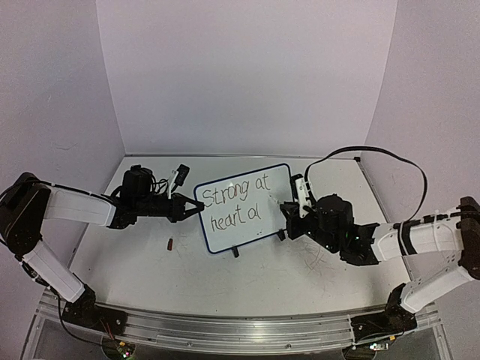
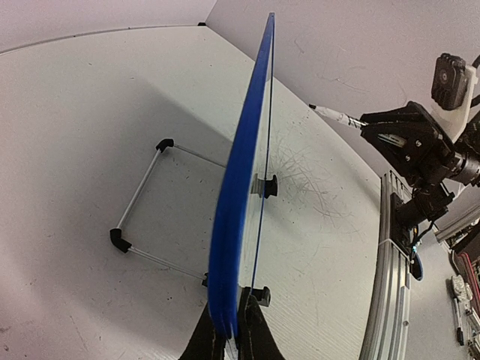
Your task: Write a sentence on the whiteboard
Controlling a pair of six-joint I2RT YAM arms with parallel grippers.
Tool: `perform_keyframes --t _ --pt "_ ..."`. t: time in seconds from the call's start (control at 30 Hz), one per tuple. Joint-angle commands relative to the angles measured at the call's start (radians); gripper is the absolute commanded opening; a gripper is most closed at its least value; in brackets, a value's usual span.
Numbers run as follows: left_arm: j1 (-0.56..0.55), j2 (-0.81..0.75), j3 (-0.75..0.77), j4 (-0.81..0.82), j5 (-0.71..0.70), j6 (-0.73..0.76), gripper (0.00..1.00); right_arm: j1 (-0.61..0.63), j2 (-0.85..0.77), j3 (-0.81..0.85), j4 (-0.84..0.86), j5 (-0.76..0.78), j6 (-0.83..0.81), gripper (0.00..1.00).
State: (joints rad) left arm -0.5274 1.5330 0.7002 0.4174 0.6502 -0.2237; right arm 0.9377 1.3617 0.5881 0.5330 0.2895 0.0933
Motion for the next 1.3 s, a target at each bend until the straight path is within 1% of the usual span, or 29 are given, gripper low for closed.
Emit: perform_keyframes --t 0.0,0.13,0.37,0.6,1.27 --pt "0.013 0.008 0.015 -0.066 -0.121 0.068 0.00 -0.008 0.082 0.053 0.048 -0.083 -0.060 0.00" --pt "0.013 0.008 0.014 -0.068 -0.125 0.067 0.00 -0.006 0.108 0.059 0.061 -0.106 -0.078 0.00" --pt "0.013 0.012 0.017 -0.069 -0.124 0.069 0.00 -0.005 0.130 0.047 0.039 -0.038 -0.040 0.00" --pt "0.013 0.011 0.019 -0.069 -0.121 0.068 0.00 -0.006 0.157 0.066 0.028 -0.044 -0.041 0.00" --pt "0.013 0.019 0.024 -0.071 -0.114 0.066 0.00 -0.007 0.142 0.043 0.059 -0.034 -0.045 0.00"
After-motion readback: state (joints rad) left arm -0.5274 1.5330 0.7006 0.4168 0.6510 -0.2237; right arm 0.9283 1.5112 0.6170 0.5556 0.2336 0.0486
